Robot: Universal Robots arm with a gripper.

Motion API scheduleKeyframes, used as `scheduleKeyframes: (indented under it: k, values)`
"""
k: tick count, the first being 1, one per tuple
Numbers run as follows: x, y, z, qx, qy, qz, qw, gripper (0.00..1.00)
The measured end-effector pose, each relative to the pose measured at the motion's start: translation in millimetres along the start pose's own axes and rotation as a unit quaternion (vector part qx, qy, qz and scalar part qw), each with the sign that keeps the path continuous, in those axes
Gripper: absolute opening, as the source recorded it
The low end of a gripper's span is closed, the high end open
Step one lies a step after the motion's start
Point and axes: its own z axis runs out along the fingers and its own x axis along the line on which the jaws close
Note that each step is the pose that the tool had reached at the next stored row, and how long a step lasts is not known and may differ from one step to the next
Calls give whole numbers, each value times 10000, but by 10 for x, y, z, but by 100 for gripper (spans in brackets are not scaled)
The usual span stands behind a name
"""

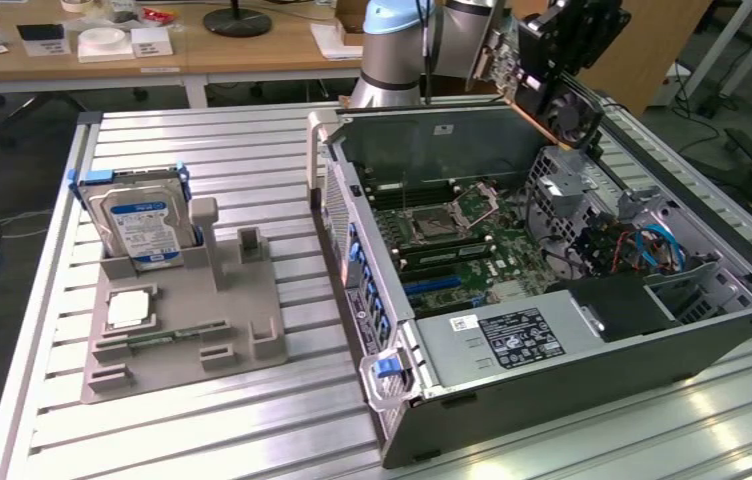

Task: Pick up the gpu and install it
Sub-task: 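Insert the gpu into the slot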

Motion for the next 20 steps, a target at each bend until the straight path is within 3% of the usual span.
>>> scheduleKeyframes:
  k: [8, 13, 16, 20]
  values:
    - [3, -5, 37, -20, 21, -407, 9992, 28]
    - [4, -7, 43, -24, 40, -692, 9976, 28]
    - [4, -7, 51, -29, 54, -919, 9957, 28]
    - [4, -8, 63, -35, 77, -1271, 9918, 28]
